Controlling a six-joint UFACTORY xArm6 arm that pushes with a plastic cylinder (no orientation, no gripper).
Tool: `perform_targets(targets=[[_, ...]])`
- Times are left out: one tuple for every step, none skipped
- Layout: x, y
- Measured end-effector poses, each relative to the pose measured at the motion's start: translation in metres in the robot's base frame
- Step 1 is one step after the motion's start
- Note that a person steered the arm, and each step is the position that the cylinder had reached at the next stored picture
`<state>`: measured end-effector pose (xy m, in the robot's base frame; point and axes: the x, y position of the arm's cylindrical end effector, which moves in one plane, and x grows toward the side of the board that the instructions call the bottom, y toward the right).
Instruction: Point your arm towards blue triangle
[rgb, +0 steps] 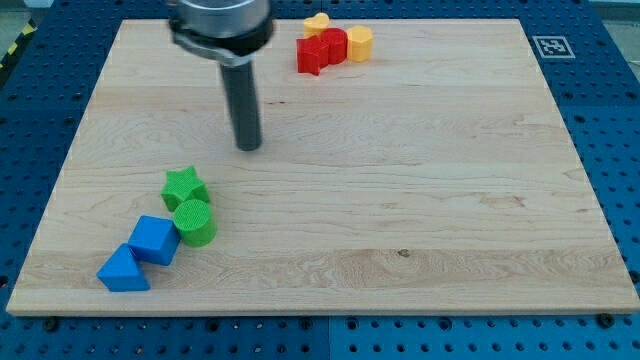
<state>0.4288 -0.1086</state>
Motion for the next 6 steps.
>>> perform_targets(targets=[[0.004,-0.041],[0.025,-0.085],[0.066,-0.125],[0.124,-0.146],[0.183,-0.146],[0.184,-0.146]])
